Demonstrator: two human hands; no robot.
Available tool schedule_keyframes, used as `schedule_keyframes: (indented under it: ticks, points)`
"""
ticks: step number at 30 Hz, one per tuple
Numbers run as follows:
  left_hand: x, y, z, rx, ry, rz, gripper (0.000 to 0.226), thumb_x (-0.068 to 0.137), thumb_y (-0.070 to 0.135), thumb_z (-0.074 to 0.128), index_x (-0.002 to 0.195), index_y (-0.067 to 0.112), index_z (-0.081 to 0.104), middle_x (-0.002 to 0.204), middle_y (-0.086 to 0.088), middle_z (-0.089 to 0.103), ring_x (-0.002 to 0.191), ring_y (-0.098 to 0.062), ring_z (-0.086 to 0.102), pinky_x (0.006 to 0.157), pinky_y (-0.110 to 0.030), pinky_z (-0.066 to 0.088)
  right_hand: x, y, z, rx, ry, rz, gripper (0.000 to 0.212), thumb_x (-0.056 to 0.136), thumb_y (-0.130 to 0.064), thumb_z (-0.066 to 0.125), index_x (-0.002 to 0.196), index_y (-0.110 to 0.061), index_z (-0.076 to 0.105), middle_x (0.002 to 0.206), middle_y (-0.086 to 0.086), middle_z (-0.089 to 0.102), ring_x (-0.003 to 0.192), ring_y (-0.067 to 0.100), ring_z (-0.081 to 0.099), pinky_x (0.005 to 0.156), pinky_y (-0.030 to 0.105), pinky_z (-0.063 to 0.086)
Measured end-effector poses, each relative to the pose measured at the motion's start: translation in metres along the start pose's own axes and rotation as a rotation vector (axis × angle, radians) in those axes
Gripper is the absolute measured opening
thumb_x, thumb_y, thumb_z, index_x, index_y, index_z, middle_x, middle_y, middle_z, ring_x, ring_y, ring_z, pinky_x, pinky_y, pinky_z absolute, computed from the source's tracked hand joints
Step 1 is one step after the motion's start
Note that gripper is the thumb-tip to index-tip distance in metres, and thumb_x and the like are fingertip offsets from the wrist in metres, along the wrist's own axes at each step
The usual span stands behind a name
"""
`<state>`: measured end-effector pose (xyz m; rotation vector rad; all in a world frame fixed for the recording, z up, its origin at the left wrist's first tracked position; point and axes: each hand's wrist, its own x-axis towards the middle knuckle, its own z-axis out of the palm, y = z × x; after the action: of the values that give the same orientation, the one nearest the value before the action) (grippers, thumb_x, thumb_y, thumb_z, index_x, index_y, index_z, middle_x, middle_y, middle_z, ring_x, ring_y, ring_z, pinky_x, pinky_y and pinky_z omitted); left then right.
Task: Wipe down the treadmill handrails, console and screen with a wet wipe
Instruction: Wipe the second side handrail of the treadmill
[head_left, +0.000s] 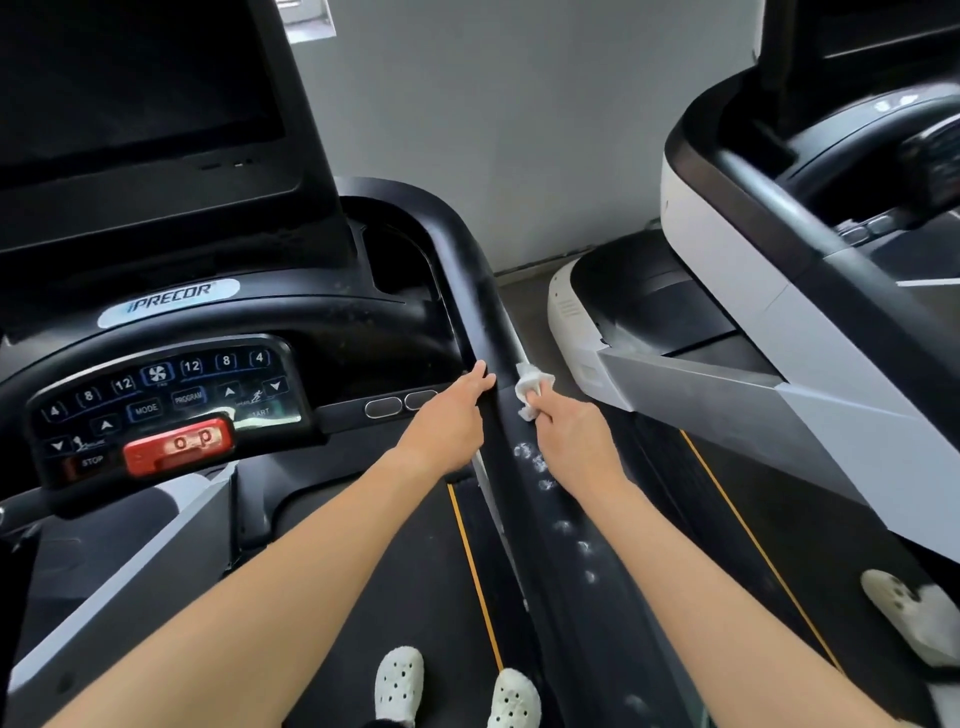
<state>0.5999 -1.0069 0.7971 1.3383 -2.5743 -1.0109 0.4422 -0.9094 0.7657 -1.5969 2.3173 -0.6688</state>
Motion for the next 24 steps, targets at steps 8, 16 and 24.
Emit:
schedule_keyframes:
  ticks: [8,16,24]
  points:
    - [-0.007,-0.011,-0.001,-0.122,-0.048,-0.005,0.079,0.098,-0.004,0.036,0.165,0.03,0.012,0.161,0.028,0.033,0.14,-0.016,0.048,0.101,-0.026,0.044,0.01,-0.04,-0.011,-0.035,-0.022,0.071,0.034,0.107,-0.029,0.042,0.126,-0.007,0.061,0.102,0.011,0.069,0.089,0.033,0.067,0.076,0.041,0.052]
    - [-0.002,-0.025,-0.016,-0.006,-0.13,0.13,0.083,0.09,-0.008,0.042,0.163,0.03,0.026,0.17,0.022,0.007,0.143,-0.017,0.046,0.104,-0.034,0.049,-0.023,-0.051,-0.001,-0.269,0.059,0.039,0.026,0.105,-0.028,0.056,0.123,-0.011,0.063,0.108,0.005,0.069,0.08,0.026,0.068,0.068,0.033,0.053]
    - [0.004,-0.036,-0.019,0.085,-0.153,0.192,0.09,0.084,-0.008,0.043,0.162,0.032,0.025,0.171,0.021,0.004,0.134,-0.022,0.055,0.091,-0.04,0.054,-0.012,-0.077,0.014,-0.329,0.13,0.155,0.02,0.106,-0.023,0.052,0.117,-0.01,0.063,0.104,0.007,0.068,0.084,0.029,0.069,0.071,0.036,0.052]
